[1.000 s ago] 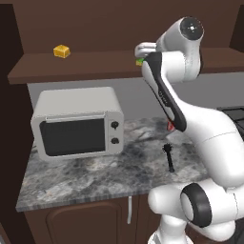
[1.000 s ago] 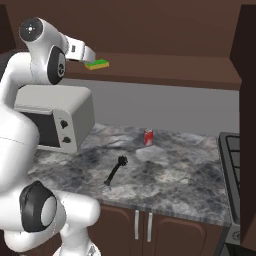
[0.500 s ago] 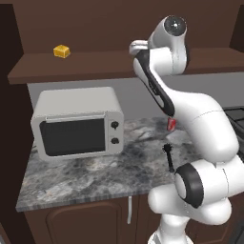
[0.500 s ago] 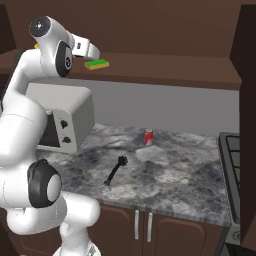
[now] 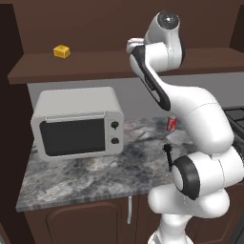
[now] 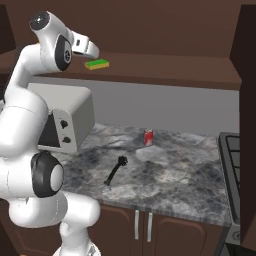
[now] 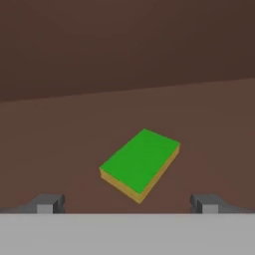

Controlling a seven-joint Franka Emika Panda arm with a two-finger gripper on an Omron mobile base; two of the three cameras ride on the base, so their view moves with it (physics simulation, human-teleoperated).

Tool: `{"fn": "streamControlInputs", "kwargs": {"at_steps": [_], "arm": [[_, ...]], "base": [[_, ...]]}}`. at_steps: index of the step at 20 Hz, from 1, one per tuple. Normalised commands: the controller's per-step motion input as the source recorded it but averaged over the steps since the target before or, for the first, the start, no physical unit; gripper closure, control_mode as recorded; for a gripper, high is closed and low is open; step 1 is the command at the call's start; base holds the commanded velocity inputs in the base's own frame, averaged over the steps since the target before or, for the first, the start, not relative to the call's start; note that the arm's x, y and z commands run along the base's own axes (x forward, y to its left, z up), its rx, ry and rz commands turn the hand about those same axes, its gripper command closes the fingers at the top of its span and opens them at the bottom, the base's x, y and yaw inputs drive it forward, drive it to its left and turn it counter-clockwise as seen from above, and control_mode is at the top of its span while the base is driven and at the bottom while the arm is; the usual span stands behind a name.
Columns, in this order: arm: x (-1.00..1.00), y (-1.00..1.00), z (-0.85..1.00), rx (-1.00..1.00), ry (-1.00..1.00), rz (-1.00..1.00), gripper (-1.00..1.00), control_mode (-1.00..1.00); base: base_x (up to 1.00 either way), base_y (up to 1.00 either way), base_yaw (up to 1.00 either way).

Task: Pick the dish brush and sponge from the cabinet and place them on the counter.

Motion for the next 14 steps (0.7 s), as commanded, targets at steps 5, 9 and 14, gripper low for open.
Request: {"fn": "streamControlInputs", "kwargs": {"at_steps": [5,9,14], "arm": [[0.04,0.00,-0.30,-0.01,0.07,0.00,-1.00,-1.00],[0.22,0.00,-0.08,0.00,0.02,-0.02,-1.00,-1.00],[0.28,0.00,-0.01,0.00,0.03,-0.06,-1.00,-1.00]], "base": [[0.00,0.00,0.00],[0.00,0.00,0.00],[0.00,0.00,0.00]]}}
